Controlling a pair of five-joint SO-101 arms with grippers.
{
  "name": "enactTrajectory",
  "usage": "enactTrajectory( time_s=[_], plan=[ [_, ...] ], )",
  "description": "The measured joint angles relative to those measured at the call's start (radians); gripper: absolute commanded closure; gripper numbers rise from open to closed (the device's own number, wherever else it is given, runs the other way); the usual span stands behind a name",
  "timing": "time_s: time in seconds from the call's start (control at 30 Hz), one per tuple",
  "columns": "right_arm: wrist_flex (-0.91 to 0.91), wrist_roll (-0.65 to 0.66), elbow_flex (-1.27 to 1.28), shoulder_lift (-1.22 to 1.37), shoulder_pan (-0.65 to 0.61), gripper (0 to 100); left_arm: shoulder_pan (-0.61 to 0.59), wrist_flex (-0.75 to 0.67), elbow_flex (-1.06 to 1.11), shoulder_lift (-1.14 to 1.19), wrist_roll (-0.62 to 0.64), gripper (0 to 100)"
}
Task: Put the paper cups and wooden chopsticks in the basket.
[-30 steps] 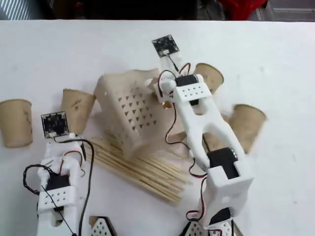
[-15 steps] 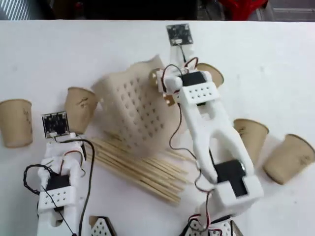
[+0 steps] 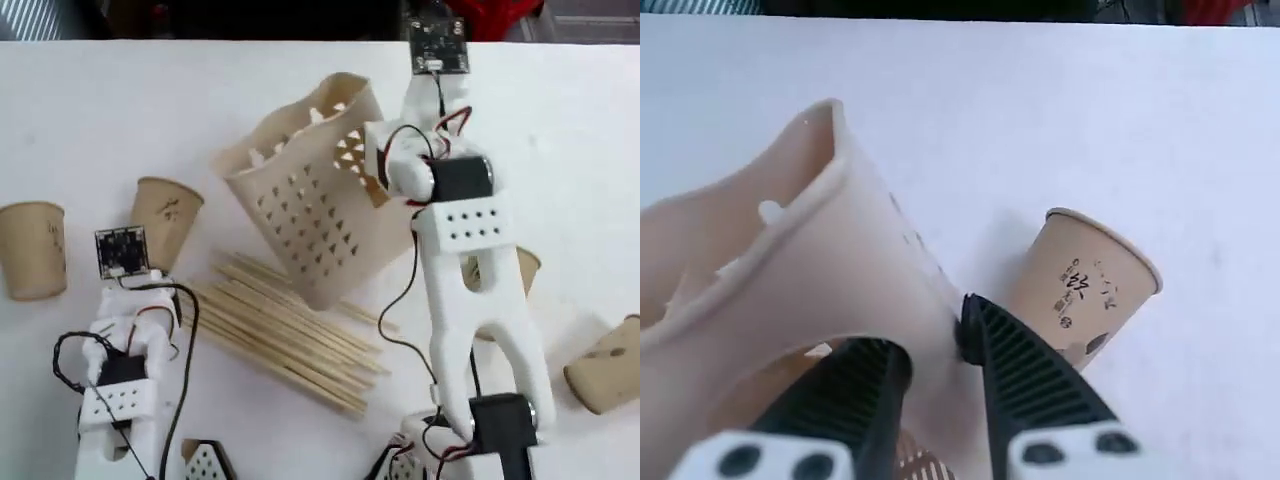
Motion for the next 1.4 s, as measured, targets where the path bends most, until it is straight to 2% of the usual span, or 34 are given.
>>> enactTrajectory(
  time_s=[0.17,0.27,0.4,0.5,0.57,0.67,0.77,0.87,1.03,1.17,1.27,1.4],
  plan=[
    [-0.015,0.0,0.038,-0.038,-0.009,98.2,0.02,0.0,0.0,0.0,0.0,98],
    [-0.078,-0.048,0.077,-0.064,-0.032,98.2,0.023,-0.002,-0.003,0.0,-0.008,98],
    [-0.138,-0.13,0.101,-0.104,-0.051,98.2,0.023,0.052,-0.087,0.0,-0.149,98],
    [-0.158,-0.163,0.107,-0.115,-0.049,98.2,0.023,0.18,-0.207,0.0,-0.264,97],
    [-0.163,-0.173,0.109,-0.118,-0.046,98.2,0.023,0.292,-0.316,0.0,-0.267,95],
    [-0.163,-0.18,0.109,-0.118,-0.046,98.2,0.023,0.485,-0.505,0.0,-0.262,86],
    [-0.192,-0.216,0.109,-0.118,-0.04,98.2,0.035,0.7,-0.706,0.0,-0.262,74],
    [-0.23,-0.226,0.109,-0.118,-0.014,98.2,0.095,0.893,-0.887,0.0,-0.264,65],
    [-0.261,-0.227,0.109,-0.118,0.025,98.2,0.275,1.109,-1.111,0.0,-0.264,65],
    [-0.261,-0.227,0.109,-0.118,0.041,98.2,0.387,1.188,-1.232,-0.006,-0.27,65],
    [-0.261,-0.227,0.109,-0.118,0.041,98.2,0.47,1.191,-1.25,-0.017,-0.27,65],
    [-0.261,-0.227,0.109,-0.118,0.041,98.2,0.499,1.036,-1.18,0.028,-0.27,65]
  ],
)
